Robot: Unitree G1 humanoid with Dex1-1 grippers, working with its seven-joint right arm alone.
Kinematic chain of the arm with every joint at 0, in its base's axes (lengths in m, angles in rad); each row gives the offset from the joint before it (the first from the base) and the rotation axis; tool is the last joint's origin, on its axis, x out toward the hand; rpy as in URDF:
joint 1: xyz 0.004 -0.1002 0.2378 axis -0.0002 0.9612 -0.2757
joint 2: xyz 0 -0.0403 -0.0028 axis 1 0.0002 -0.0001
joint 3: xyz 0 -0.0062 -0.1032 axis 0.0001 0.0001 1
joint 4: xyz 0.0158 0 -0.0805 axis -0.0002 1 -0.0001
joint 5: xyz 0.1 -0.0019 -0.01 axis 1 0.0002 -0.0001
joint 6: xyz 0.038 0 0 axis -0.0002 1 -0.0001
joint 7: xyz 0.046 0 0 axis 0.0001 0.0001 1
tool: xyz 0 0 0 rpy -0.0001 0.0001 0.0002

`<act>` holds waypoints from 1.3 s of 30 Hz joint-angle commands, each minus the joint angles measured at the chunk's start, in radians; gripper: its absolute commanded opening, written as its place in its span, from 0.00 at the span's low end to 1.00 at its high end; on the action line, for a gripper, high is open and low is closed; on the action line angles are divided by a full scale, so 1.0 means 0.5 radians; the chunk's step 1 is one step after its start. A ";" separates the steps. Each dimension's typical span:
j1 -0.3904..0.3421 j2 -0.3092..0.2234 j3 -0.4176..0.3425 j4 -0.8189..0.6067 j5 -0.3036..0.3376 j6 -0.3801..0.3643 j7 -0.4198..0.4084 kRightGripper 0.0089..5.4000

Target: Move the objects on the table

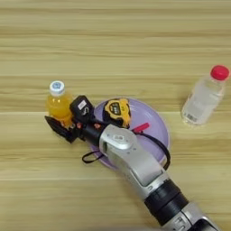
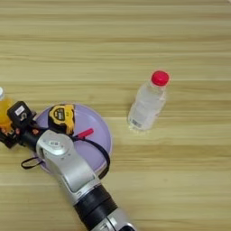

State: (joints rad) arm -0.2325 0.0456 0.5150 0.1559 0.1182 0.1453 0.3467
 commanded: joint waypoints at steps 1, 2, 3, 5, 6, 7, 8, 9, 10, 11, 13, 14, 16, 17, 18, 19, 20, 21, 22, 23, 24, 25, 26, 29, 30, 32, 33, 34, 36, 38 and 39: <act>-0.159 0.275 0.002 -0.141 0.008 -0.052 -0.050 0.63; -0.161 0.273 0.005 -0.141 0.006 -0.047 -0.057 0.63; -0.163 0.271 0.007 -0.142 0.003 -0.038 -0.065 0.63; -0.165 0.265 0.014 -0.151 -0.006 -0.016 -0.078 0.63; -0.166 0.263 0.017 -0.157 -0.008 -0.007 -0.082 0.63; -0.166 0.261 0.019 -0.163 -0.008 0.000 -0.085 0.63; -0.167 0.260 0.021 -0.169 -0.007 0.006 -0.088 0.69; -0.167 0.259 0.022 -0.174 -0.007 0.011 -0.091 0.70; -0.167 0.258 0.023 -0.180 -0.006 0.015 -0.094 0.74; -0.167 0.257 0.023 -0.186 -0.005 0.019 -0.096 0.75; -0.167 0.255 0.024 -0.197 -0.004 0.026 -0.100 0.79; -0.168 0.253 0.024 -0.201 -0.004 0.029 -0.102 0.81; -0.170 0.251 0.024 -0.209 -0.002 0.035 -0.106 0.84; -0.172 0.250 0.023 -0.212 -0.001 0.037 -0.107 0.85; -0.172 0.250 0.022 -0.216 -0.001 0.040 -0.108 0.88; -0.173 0.249 0.021 -0.220 0.000 0.043 -0.109 0.90; -0.174 0.250 0.022 -0.221 0.000 0.044 -0.110 0.92; -0.174 0.251 0.022 -0.223 0.000 0.044 -0.111 0.94; -0.176 0.252 0.022 -0.226 0.000 0.046 -0.113 0.96; -0.177 0.253 0.022 -0.229 0.000 0.048 -0.114 0.97; -0.178 0.253 0.022 -0.232 0.001 0.049 -0.114 0.98; -0.179 0.253 0.022 -0.233 0.001 0.050 -0.115 0.99; -0.179 0.252 0.022 -0.234 0.001 0.050 -0.115 0.99; -0.180 0.248 0.022 -0.240 0.001 0.051 -0.119 0.99; -0.181 0.246 0.023 -0.244 0.001 0.053 -0.120 0.99; -0.177 0.236 0.020 -0.262 0.003 0.061 -0.122 0.99; -0.175 0.232 0.019 -0.269 0.003 0.065 -0.121 0.99; -0.170 0.222 0.018 -0.284 0.003 0.071 -0.120 0.99; -0.153 0.197 0.019 -0.323 -0.002 0.092 -0.120 0.99; -0.128 0.161 0.024 -0.383 -0.013 0.132 -0.118 0.99; -0.115 0.141 0.025 -0.419 -0.018 0.155 -0.116 0.99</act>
State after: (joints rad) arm -0.2755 0.0602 0.5287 0.0253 0.1101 0.2225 0.2943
